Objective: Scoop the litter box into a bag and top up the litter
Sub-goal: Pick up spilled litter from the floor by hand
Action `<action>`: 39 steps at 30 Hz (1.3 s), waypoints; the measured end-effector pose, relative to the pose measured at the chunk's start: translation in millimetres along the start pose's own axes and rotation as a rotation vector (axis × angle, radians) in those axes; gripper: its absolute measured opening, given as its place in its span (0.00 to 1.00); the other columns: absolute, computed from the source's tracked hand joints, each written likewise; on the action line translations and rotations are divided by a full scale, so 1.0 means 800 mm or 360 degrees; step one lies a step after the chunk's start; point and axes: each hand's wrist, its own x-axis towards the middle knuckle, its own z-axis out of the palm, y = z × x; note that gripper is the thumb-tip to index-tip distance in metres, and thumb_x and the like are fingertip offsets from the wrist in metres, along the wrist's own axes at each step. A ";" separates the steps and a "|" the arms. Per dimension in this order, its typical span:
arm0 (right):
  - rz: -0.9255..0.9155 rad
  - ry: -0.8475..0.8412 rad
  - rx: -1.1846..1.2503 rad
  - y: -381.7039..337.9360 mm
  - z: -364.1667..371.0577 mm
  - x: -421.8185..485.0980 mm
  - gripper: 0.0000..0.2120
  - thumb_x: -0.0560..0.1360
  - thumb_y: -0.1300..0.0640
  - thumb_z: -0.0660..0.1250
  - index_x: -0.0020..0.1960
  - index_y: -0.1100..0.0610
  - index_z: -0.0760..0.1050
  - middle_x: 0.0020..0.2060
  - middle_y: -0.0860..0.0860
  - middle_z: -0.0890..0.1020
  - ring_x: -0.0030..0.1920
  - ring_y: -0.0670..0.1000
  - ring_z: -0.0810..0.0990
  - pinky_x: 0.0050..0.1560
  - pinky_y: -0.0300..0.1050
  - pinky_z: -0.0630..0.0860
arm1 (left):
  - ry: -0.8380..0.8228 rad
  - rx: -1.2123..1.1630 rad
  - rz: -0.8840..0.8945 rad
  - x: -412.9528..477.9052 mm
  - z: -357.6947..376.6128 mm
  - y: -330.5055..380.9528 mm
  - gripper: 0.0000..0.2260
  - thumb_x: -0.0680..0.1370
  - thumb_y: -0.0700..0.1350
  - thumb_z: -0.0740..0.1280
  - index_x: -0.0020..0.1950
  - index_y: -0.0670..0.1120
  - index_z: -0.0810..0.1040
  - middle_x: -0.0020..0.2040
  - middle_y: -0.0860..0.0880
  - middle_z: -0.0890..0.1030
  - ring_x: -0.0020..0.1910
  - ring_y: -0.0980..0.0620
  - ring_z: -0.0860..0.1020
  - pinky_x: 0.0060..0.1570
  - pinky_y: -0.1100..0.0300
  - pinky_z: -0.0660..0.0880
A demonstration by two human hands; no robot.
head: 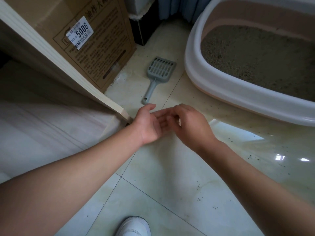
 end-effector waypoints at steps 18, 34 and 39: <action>0.0250 -0.0088 -0.0021 0.029 0.032 -0.001 0.05 0.71 0.55 0.71 0.47 0.52 0.80 0.42 0.47 0.77 0.45 0.52 0.75 0.43 0.47 0.75 | 0.0099 -0.0345 0.0293 0.007 -0.008 0.016 0.20 0.82 0.48 0.55 0.55 0.35 0.80 0.51 0.36 0.85 0.48 0.40 0.85 0.56 0.46 0.80; 0.0034 0.0059 0.0182 -0.015 -0.015 0.013 0.05 0.76 0.52 0.68 0.45 0.52 0.82 0.39 0.46 0.78 0.43 0.48 0.74 0.39 0.46 0.72 | -0.0112 0.0032 -0.0027 -0.008 0.000 0.004 0.26 0.84 0.50 0.52 0.47 0.34 0.82 0.36 0.39 0.83 0.33 0.44 0.83 0.39 0.54 0.80; -0.0038 0.0067 0.0218 -0.011 -0.051 0.019 0.07 0.76 0.58 0.66 0.46 0.54 0.84 0.40 0.49 0.81 0.42 0.50 0.78 0.42 0.48 0.74 | -0.0257 0.0056 -0.0015 -0.017 0.022 0.003 0.23 0.83 0.47 0.54 0.40 0.36 0.82 0.37 0.39 0.83 0.36 0.44 0.84 0.38 0.53 0.83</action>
